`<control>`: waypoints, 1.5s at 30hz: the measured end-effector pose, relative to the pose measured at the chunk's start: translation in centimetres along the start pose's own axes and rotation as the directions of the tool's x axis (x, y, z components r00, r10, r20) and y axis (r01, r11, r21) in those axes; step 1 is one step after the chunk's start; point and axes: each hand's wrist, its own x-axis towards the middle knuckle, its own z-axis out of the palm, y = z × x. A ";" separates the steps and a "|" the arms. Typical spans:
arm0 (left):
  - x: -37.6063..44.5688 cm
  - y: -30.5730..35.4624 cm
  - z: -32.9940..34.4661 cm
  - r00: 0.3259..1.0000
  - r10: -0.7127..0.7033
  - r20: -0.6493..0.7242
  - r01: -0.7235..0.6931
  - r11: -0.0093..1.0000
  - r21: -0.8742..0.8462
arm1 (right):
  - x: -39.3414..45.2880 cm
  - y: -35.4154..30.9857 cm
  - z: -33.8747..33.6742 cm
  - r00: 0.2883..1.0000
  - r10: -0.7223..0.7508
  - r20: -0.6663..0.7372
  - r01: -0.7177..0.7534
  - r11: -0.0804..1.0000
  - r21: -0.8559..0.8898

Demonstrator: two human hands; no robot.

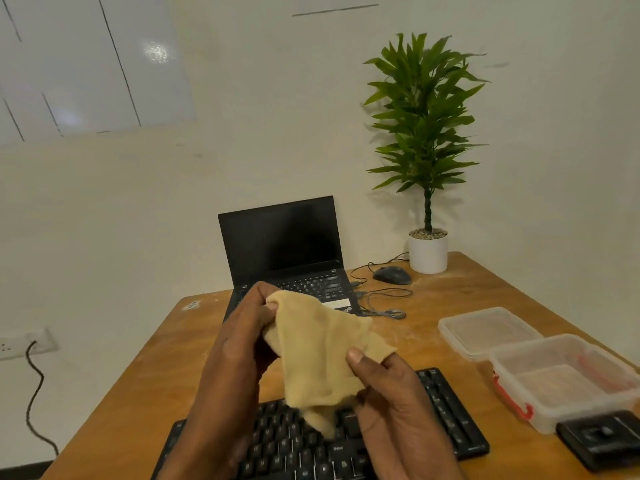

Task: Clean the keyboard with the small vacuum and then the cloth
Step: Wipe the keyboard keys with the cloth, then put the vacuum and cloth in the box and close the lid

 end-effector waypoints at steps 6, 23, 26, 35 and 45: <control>-0.1 0.0 1.8 0.973 -0.231 -0.028 0.206 0.910 -0.359 | 0.3 -1.5 -0.8 0.999 -0.025 0.047 0.022 0.997 0.069; 0.7 -4.6 6.9 0.861 -0.507 0.044 0.453 0.724 -0.520 | -1.6 -6.9 -4.8 0.998 -0.028 -0.056 0.022 0.993 -0.116; 0.0 -5.2 9.4 0.859 -0.501 0.109 0.480 0.711 -0.514 | -1.7 -9.7 -6.6 0.966 -0.138 -0.220 0.081 0.965 -0.247; -0.1 -8.1 18.8 0.863 -0.434 0.259 0.489 0.846 -0.210 | -1.2 -21.6 -12.4 0.916 -0.320 -0.243 0.075 0.730 -0.679; 2.1 -11.5 23.7 0.906 -0.208 0.369 -0.050 0.813 0.581 | 1.2 -24.4 -18.4 0.907 -0.410 -0.097 -0.166 -0.135 -0.977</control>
